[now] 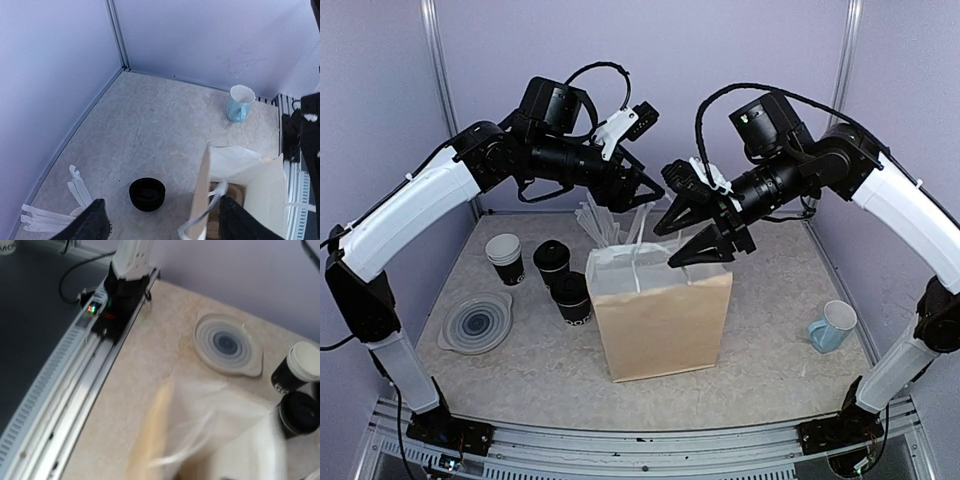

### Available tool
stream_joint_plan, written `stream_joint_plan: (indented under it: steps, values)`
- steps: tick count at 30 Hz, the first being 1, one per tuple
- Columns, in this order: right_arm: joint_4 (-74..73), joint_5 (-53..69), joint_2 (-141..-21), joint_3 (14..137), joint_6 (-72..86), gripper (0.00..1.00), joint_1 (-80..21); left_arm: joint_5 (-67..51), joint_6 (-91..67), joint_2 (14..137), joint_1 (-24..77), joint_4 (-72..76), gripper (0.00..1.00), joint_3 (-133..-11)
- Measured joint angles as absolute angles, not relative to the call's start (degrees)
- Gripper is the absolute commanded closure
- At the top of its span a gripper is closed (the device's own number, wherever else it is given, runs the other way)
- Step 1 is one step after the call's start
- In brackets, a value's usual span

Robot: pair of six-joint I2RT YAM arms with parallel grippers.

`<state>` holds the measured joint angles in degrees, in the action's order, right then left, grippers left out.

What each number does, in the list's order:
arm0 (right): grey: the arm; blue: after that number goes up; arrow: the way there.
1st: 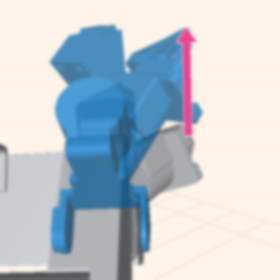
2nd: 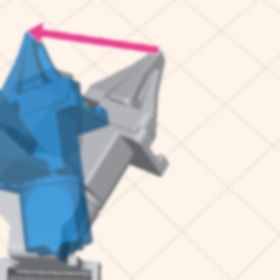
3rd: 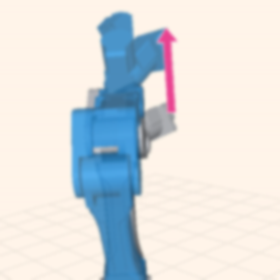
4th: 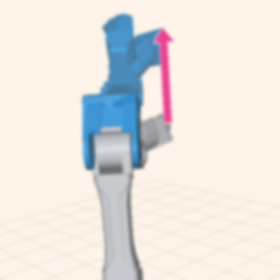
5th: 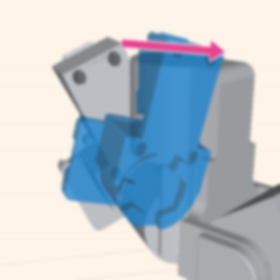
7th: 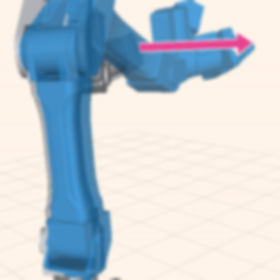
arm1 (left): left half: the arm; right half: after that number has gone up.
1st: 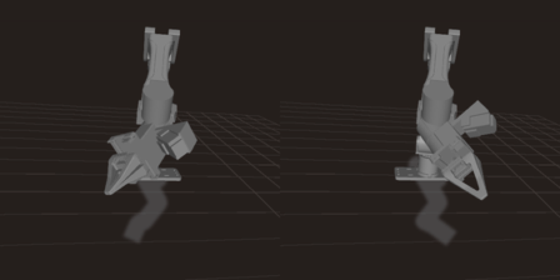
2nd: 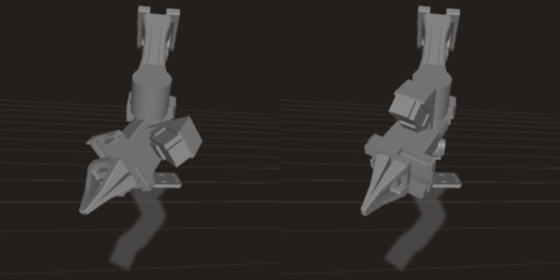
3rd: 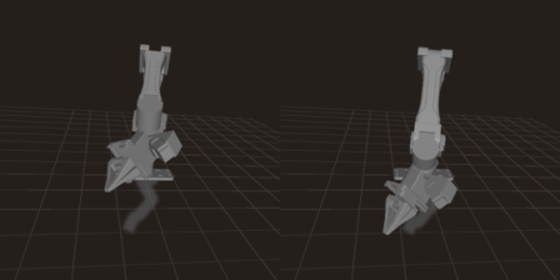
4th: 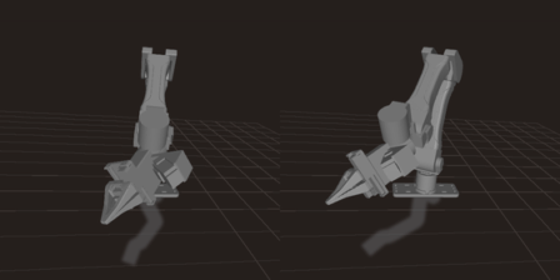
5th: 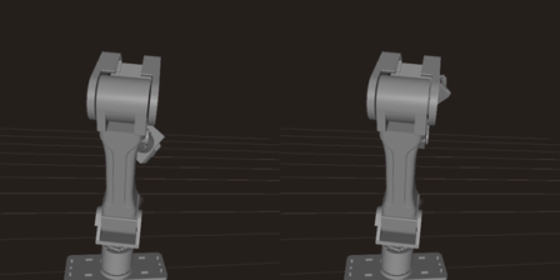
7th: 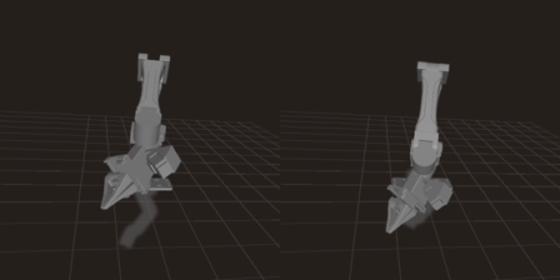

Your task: Pack the takeout coffee

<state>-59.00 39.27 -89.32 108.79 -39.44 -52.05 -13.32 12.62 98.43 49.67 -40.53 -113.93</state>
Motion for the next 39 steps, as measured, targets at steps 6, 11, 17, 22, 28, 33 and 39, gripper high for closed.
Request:
stream_joint_plan:
  steps: [6, 11, 17, 22, 28, 33, 39]
  values:
    - [-64.1, 40.9, -85.9, 105.2, -43.4, 0.24, -47.4, -10.0, 14.0, 97.5, 52.6, -44.5, 0.01, -108.7]
    - [-65.8, 42.2, -82.8, 105.1, -44.8, 0.26, -42.9, -9.4, 13.8, 91.5, 54.6, -44.1, 0.01, -100.8]
    - [-63.4, 41.8, -83.4, 103.8, -43.8, 0.3, -36.4, -4.6, 11.7, 80.5, 53.5, -39.4, 0.01, -95.7]
    - [-62.2, 40.8, -90.2, 103.1, -43.0, 0.28, -33.8, 4.0, 7.6, 76.7, 50.1, -37.3, 0.01, -91.0]
    - [-64.1, 41.8, -97.5, 104.4, -43.7, 0.25, -33.6, 8.1, 4.1, 75.0, 46.3, -36.2, 0.01, -81.6]
    - [-68.3, 44.1, -102.2, 109.8, -45.8, 0.23, -33.6, 8.6, 1.9, 73.0, 46.0, -35.8, 0.09, -79.6]
    - [-71.1, 45.5, -105.1, 111.6, -46.5, 0.3, -33.6, 9.3, -1.7, 73.1, 43.0, -36.2, 0.14, -79.6]
